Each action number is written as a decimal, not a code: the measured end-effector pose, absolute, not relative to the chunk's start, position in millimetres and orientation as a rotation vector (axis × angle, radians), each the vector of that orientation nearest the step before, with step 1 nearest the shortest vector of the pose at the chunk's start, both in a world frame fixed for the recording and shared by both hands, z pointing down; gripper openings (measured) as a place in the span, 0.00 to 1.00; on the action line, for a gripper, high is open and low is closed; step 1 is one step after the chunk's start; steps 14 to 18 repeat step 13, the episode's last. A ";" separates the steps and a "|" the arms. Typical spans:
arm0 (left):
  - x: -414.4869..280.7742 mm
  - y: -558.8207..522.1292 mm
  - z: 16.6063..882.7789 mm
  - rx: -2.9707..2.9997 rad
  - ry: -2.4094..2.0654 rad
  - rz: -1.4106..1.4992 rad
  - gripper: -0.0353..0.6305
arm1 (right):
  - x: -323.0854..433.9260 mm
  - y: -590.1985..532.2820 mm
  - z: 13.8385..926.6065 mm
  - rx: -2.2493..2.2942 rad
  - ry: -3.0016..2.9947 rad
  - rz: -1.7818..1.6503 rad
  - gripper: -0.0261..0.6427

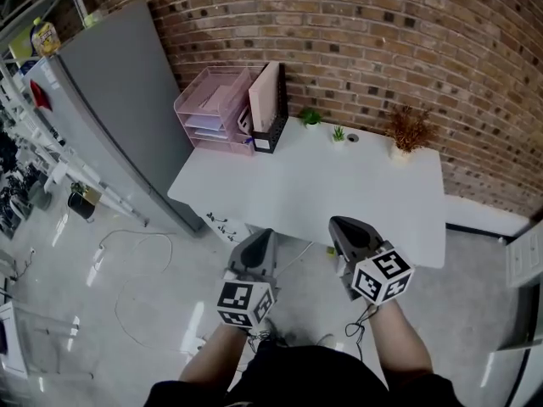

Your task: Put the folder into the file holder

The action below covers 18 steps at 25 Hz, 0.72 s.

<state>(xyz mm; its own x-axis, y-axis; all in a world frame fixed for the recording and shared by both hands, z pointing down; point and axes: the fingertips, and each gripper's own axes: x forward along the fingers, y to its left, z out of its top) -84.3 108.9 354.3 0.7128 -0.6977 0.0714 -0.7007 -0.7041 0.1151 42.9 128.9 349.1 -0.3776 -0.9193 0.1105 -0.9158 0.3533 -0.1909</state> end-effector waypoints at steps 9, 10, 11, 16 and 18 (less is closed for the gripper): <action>-85.0 104.7 354.7 2.777 -1.168 0.025 0.06 | 41.9 121.4 349.6 -1.717 2.600 -0.337 0.04; -85.2 103.6 353.9 2.779 -1.168 0.025 0.06 | 41.4 120.5 349.3 -1.717 2.600 -0.336 0.04; -85.5 102.6 353.3 2.780 -1.167 0.024 0.06 | 40.8 119.7 349.1 -1.716 2.600 -0.335 0.04; -86.2 100.5 352.3 2.785 -1.167 0.024 0.06 | 39.6 117.9 348.8 -1.714 2.599 -0.333 0.04; -86.2 100.5 352.3 2.785 -1.167 0.024 0.06 | 39.6 117.9 348.8 -1.714 2.599 -0.333 0.04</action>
